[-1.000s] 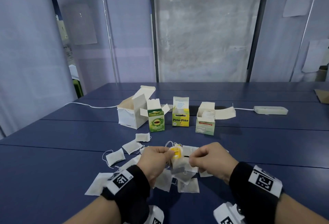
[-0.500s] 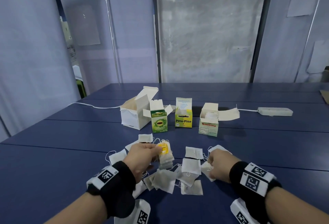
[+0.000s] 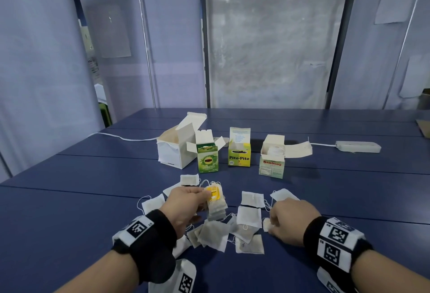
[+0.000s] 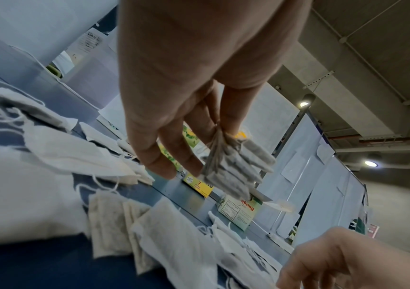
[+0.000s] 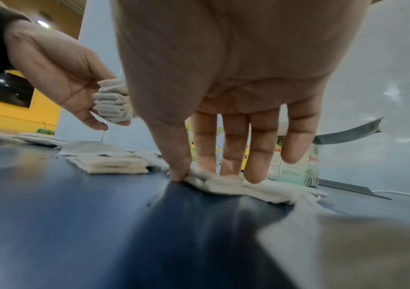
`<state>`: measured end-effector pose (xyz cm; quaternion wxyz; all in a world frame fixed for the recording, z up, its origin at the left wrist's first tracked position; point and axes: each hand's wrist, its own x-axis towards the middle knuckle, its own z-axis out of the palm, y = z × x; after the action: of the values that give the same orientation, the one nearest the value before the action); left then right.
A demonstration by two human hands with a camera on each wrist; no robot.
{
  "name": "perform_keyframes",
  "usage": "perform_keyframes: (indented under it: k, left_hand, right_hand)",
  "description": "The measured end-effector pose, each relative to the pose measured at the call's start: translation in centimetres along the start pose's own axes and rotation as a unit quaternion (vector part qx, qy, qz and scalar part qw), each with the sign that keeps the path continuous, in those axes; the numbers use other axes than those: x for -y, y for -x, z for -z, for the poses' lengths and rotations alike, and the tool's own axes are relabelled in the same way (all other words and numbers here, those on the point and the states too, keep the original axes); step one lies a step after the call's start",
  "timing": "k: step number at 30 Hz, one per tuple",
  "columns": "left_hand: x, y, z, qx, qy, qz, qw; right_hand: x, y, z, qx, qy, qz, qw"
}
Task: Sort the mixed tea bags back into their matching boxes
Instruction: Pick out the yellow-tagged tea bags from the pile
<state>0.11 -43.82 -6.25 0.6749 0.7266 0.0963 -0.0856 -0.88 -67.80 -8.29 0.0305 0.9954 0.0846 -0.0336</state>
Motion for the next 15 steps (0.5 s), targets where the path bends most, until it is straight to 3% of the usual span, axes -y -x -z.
perform_keyframes:
  k: [4, 7, 11, 15]
  left_hand:
    - [0.1, 0.1, 0.4, 0.003, 0.007, 0.006, 1.0]
    - [0.2, 0.2, 0.4, 0.006, 0.008, 0.006, 1.0]
    - [0.3, 0.4, -0.4, 0.015, 0.005, 0.005, 1.0]
    - [0.5, 0.8, -1.8, 0.029, -0.027, 0.004, 0.999]
  right_hand:
    - [-0.6, 0.5, 0.3, -0.01, -0.014, -0.001, 1.0]
    - [-1.7, 1.0, 0.8, 0.014, -0.184, -0.021, 0.983]
    - [-2.0, 2.0, 1.4, -0.002, -0.486, -0.053, 0.872]
    - [-0.4, 2.9, 2.1, 0.003, -0.611, -0.047, 0.79]
